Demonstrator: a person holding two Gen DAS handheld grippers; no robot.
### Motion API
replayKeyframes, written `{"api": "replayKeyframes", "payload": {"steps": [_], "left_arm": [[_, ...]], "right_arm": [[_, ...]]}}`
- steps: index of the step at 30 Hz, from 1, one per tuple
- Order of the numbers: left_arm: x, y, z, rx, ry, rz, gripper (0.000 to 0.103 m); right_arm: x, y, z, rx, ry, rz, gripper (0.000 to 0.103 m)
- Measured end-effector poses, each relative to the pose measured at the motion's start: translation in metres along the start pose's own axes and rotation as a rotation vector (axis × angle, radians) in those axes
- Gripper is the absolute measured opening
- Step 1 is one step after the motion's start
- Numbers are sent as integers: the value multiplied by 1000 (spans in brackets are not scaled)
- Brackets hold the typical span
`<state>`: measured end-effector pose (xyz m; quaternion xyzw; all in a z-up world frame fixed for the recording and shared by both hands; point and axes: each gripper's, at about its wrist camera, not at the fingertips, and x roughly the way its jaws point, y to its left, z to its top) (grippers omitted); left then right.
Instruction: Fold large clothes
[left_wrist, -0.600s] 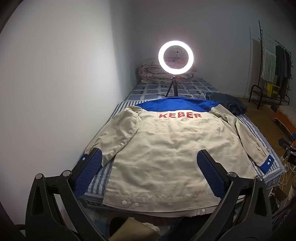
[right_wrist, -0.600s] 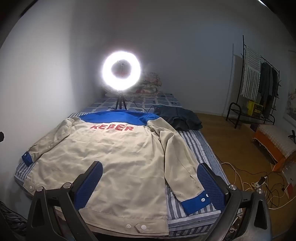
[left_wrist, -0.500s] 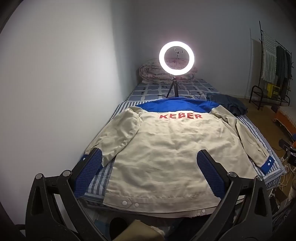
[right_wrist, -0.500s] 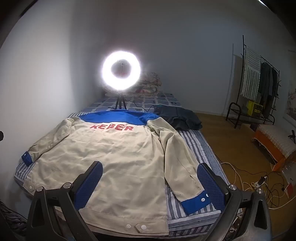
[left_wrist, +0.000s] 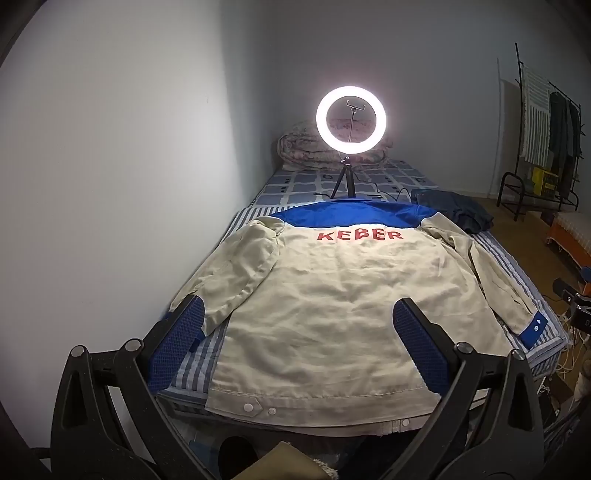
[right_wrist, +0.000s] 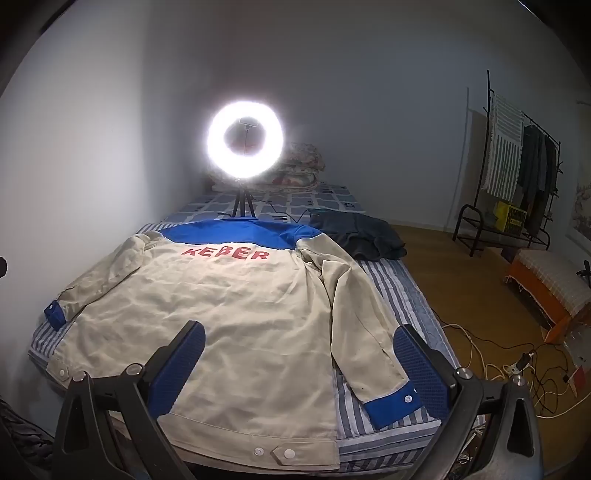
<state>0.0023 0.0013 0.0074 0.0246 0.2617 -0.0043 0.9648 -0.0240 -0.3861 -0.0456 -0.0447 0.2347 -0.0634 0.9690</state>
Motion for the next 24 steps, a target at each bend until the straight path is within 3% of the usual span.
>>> {"api": "replayKeyframes", "payload": {"steps": [24], "left_arm": [[-4, -3, 6, -1, -18, 2, 103]], "right_arm": [[0, -1, 1, 2, 2, -8, 103]]}}
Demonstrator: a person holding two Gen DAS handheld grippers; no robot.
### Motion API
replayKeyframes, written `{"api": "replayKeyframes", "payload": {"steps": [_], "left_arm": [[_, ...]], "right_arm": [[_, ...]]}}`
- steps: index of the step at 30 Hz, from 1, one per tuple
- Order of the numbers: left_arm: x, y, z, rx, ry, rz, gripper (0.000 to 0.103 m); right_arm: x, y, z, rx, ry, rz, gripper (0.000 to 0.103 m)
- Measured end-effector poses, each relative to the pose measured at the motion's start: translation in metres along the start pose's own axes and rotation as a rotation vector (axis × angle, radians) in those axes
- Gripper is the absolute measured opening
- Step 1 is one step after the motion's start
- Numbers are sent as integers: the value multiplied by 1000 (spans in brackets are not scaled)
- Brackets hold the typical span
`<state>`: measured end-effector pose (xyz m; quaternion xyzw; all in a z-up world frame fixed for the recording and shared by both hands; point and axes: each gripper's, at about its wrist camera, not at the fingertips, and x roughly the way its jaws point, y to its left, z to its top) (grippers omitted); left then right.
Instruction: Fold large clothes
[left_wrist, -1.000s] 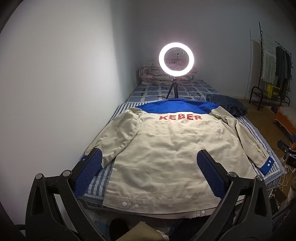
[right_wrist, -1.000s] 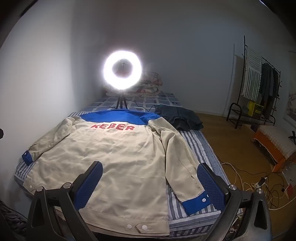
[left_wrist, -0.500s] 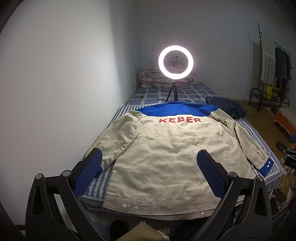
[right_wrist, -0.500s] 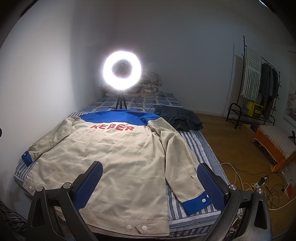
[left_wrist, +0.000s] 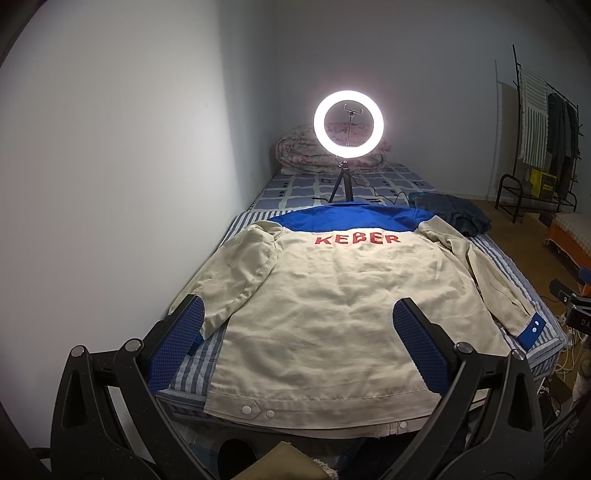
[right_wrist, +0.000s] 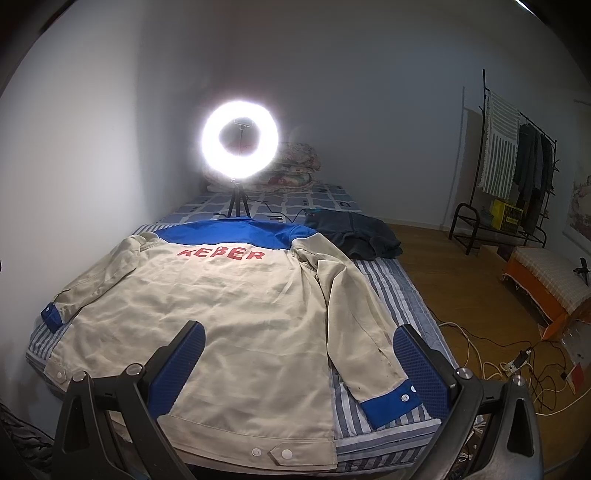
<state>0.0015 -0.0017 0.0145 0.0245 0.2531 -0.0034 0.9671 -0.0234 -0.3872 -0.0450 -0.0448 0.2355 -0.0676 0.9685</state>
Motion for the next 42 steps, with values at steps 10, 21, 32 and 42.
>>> {"api": "replayKeyframes", "payload": {"steps": [10, 21, 32, 42], "left_arm": [[-1, 0, 0, 0, -1, 0, 103], [0, -1, -1, -1, 0, 1, 103], [-2, -1, -2, 1, 2, 2, 103], [-2, -1, -3, -1, 5, 4, 103]], "right_arm": [[3, -3, -3, 6, -1, -12, 103], [3, -1, -2, 5, 0, -12, 103], [4, -1, -4, 4, 3, -19, 103], [7, 0, -4, 2, 8, -25, 103]]}}
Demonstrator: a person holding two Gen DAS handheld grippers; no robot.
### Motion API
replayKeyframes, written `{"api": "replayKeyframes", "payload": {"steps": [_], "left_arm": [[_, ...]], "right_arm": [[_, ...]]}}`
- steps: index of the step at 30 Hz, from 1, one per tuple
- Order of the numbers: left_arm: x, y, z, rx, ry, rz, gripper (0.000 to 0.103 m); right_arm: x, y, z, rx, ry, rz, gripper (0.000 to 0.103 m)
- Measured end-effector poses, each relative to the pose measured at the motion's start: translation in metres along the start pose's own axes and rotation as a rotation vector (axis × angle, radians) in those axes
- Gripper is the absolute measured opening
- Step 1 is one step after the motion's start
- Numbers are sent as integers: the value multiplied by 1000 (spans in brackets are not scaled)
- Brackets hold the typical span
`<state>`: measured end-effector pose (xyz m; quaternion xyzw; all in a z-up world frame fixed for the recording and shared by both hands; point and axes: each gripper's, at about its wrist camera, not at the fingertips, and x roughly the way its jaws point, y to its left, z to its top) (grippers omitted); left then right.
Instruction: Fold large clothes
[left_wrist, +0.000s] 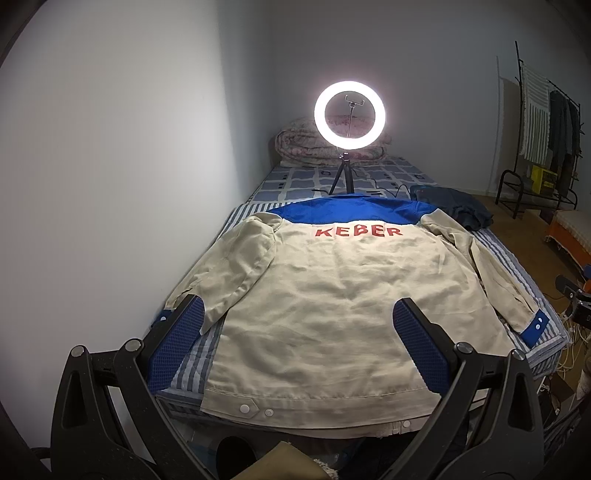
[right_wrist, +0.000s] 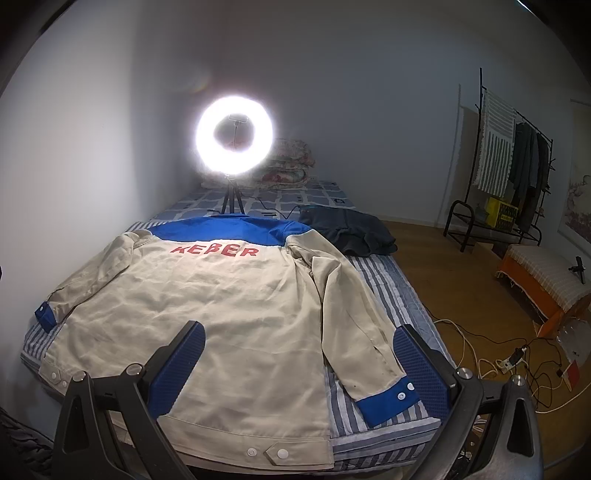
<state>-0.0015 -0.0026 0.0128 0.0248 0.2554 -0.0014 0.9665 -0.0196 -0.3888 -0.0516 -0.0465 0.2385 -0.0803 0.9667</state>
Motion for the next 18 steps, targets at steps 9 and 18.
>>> {"api": "replayKeyframes", "payload": {"steps": [9, 18], "left_arm": [[6, 6, -19, -10, 21, 12, 103], [8, 41, -39, -56, 36, 27, 103]], "right_arm": [[3, 3, -1, -6, 4, 0, 103], [28, 36, 17, -58, 50, 198, 103]]}}
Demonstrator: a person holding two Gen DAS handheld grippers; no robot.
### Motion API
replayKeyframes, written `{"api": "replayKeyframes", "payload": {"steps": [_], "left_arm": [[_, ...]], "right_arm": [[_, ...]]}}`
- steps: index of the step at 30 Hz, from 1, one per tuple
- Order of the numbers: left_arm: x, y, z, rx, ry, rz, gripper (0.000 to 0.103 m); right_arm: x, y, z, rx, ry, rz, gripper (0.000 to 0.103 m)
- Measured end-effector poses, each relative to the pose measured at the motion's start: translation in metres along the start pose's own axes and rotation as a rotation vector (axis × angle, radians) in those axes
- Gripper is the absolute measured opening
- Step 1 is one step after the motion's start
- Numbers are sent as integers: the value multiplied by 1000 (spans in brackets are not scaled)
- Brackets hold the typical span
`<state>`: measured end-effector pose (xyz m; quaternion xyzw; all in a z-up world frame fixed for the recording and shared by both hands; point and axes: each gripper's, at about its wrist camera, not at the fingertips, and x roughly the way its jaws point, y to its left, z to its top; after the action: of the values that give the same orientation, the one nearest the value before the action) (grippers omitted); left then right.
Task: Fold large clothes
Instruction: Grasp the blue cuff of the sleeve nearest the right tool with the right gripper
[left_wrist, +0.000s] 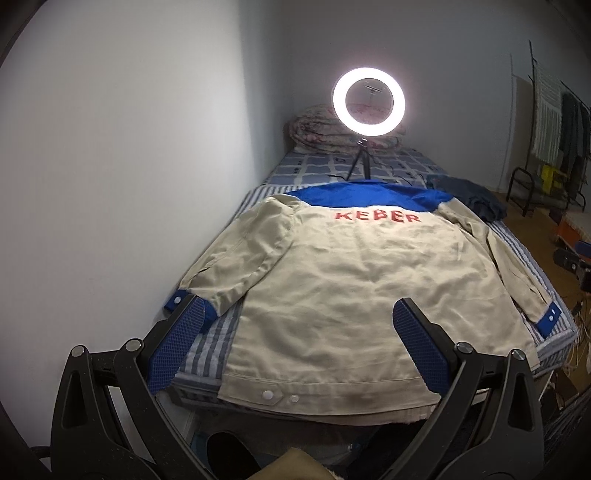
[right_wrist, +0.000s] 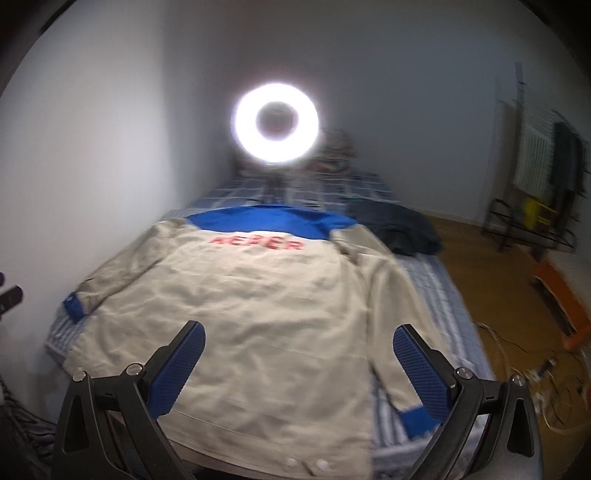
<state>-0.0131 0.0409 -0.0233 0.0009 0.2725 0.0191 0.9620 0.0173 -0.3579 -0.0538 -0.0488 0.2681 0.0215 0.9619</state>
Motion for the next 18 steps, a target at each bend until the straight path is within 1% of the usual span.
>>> {"api": "replayKeyframes", "payload": {"steps": [1, 4, 5, 6, 8, 9, 11, 12, 13, 14, 16, 17, 18], "left_arm": [[1, 9, -4, -23, -4, -3, 103], [4, 36, -13, -114, 24, -12, 101], [8, 43, -12, -140, 38, -11, 96], [8, 50, -14, -156, 48, -9, 91], [8, 60, -21, -170, 67, 8, 82], [6, 65, -26, -174, 75, 19, 79], [4, 72, -33, -185, 86, 31, 76], [3, 76, -37, -192, 92, 33, 71], [3, 79, -40, -199, 100, 36, 68], [4, 82, -43, -206, 110, 38, 65], [7, 91, -49, -228, 123, 40, 63], [9, 94, -51, -236, 130, 42, 60], [12, 98, -52, -245, 139, 41, 53]], "right_arm": [[5, 6, 4, -12, 3, 39, 103], [24, 22, 15, -31, 23, 162, 102], [31, 29, 19, -37, 34, 195, 101], [38, 37, 22, -49, 48, 224, 96], [54, 62, 32, -102, 79, 280, 89], [62, 74, 37, -132, 94, 308, 87], [80, 101, 45, -184, 127, 371, 84], [89, 116, 49, -205, 144, 409, 80], [98, 131, 52, -223, 163, 451, 79], [108, 145, 55, -233, 189, 494, 78], [131, 172, 58, -222, 248, 569, 78], [144, 186, 58, -208, 278, 599, 76], [157, 199, 58, -194, 308, 623, 73]]}}
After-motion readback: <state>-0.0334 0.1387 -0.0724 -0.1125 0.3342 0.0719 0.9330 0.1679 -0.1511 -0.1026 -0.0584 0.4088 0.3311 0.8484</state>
